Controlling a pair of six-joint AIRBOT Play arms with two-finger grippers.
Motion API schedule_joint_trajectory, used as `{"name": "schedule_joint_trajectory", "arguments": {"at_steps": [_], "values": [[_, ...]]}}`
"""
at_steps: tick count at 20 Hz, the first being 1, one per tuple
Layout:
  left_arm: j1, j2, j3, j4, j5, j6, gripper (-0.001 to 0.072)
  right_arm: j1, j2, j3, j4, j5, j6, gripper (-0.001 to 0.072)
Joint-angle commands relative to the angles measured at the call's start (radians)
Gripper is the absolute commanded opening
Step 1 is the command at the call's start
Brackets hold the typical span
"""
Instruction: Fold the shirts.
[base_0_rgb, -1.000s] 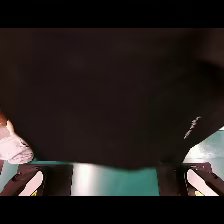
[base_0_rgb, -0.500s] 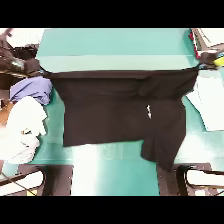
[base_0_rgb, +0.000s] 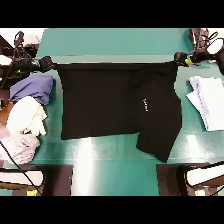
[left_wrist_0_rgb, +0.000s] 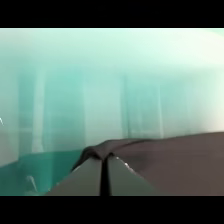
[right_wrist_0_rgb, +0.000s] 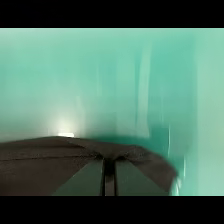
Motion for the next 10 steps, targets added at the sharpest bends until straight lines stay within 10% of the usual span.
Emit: {"name": "schedule_joint_trajectory", "arguments": {"at_steps": [1,10], "values": [[0.000,-0.015,0.002,-0.010,0.039,0.045,0.0021,-0.001,-0.012,-0.002,-0.005,-0.118,0.011,0.0025],[0.000,-0.018,-0.017,0.175,-0.348,0.080,0.0021,0.008,0.023,-0.101,-0.200,0.203,-0.011,0.0025]]}}
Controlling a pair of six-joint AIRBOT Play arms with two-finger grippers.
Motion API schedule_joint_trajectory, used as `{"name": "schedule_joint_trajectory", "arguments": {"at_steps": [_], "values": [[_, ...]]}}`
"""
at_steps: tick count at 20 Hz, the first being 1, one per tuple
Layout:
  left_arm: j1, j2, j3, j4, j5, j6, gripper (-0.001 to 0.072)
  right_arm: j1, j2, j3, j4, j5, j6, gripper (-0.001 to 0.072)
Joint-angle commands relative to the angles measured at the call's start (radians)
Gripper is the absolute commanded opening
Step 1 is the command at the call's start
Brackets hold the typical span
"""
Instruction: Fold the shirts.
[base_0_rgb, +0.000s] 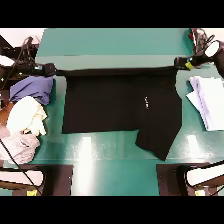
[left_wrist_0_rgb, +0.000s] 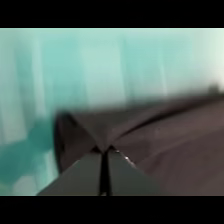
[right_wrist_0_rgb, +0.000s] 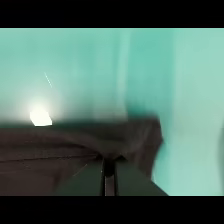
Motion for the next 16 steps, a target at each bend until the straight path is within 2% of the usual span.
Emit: {"name": "schedule_joint_trajectory", "arguments": {"at_steps": [1,5,8,9,10,11,12,16], "values": [[0.000,-0.002,-0.026,0.143,-0.151,0.006,0.0021,0.005,0.034,-0.097,-0.074,0.082,-0.006,0.0025],[0.000,-0.002,-0.094,0.152,-0.121,0.005,0.0021,0.005,0.055,-0.209,-0.056,0.093,-0.005,0.0026],[0.000,-0.002,-0.113,0.150,-0.147,-0.006,0.0023,0.005,0.055,-0.245,-0.055,0.134,0.004,0.0032],[0.000,-0.002,-0.110,0.150,-0.159,-0.026,0.0027,0.005,0.055,-0.245,-0.054,0.150,0.004,0.0065],[0.000,-0.002,-0.110,0.149,-0.170,-0.042,0.0228,0.005,0.055,-0.243,-0.054,0.164,0.004,0.0277],[0.000,-0.002,-0.110,0.149,-0.183,-0.050,0.0478,0.005,0.055,-0.235,-0.055,0.188,0.004,0.0379],[0.000,-0.002,-0.108,0.149,-0.206,-0.053,0.0561,0.005,0.056,-0.223,-0.054,0.216,0.003,0.0379],[0.046,0.026,-0.082,0.156,-0.398,-0.078,0.0544,-0.007,0.129,-0.210,-0.029,0.349,-0.092,0.0379]]}}
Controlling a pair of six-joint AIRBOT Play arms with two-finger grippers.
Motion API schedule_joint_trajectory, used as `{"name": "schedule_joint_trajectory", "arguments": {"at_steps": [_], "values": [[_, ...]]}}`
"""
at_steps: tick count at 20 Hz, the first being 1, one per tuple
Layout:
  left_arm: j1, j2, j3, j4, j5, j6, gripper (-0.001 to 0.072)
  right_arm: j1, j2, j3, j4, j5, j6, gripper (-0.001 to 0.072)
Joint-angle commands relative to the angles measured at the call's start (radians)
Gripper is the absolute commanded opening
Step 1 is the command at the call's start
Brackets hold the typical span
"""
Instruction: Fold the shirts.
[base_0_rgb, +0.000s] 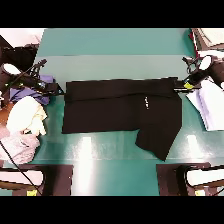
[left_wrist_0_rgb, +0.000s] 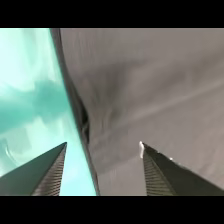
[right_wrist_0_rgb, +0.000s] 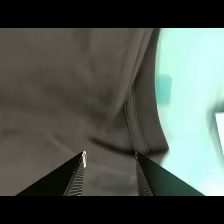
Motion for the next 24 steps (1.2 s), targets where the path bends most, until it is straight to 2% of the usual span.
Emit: {"name": "schedule_joint_trajectory", "arguments": {"at_steps": [1,4,7,12,20,22,23,24], "values": [[0.044,0.036,0.003,0.003,-0.180,-0.027,0.0544,-0.025,0.080,-0.021,0.082,0.106,-0.079,0.0378],[0.084,0.158,-0.146,0.000,-0.205,-0.038,0.0544,-0.098,0.211,-0.148,0.365,0.099,-0.162,0.0377],[0.084,0.285,-0.394,-0.003,-0.187,-0.037,0.0544,-0.143,0.300,-0.256,0.506,0.085,-0.216,0.0367],[0.084,0.348,-0.651,0.000,-0.094,-0.064,0.0544,-0.145,0.357,-0.340,0.523,0.077,-0.224,0.0367],[0.080,0.348,-0.686,-0.085,-0.019,-0.069,0.0540,-0.145,0.359,-0.343,0.523,0.081,-0.224,0.0367],[0.080,0.348,-0.686,-0.105,-0.006,-0.068,0.0224,-0.146,0.359,-0.343,0.520,0.101,-0.224,0.0367],[0.080,0.348,-0.686,-0.114,0.002,-0.069,0.0215,-0.146,0.359,-0.343,0.517,0.110,-0.224,0.0367],[0.080,0.348,-0.685,-0.119,0.008,-0.068,0.0152,-0.148,0.359,-0.344,0.510,0.119,-0.226,0.0367]]}}
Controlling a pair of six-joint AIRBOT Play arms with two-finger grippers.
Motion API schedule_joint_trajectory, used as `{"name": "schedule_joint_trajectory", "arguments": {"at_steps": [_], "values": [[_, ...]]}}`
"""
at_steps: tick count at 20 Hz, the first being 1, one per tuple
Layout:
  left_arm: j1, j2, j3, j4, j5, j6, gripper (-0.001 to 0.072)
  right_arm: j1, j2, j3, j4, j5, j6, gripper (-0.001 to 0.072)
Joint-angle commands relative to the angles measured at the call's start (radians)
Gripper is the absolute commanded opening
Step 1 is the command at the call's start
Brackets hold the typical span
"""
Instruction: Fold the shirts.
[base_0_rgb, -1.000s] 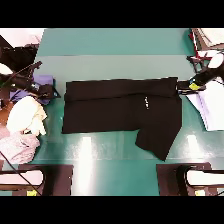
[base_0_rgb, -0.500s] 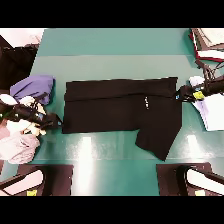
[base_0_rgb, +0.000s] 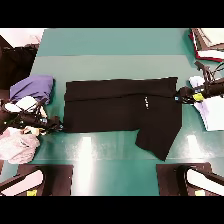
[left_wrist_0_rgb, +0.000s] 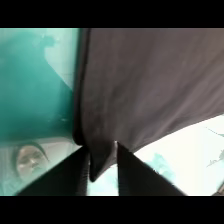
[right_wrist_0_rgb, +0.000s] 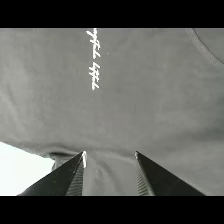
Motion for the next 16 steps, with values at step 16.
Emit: {"name": "schedule_joint_trajectory", "arguments": {"at_steps": [16], "values": [[0.000,0.003,0.171,-0.021,-0.034,0.011,0.0019,-0.354,0.194,-0.522,-0.162,-0.064,-0.014,0.0358]]}}
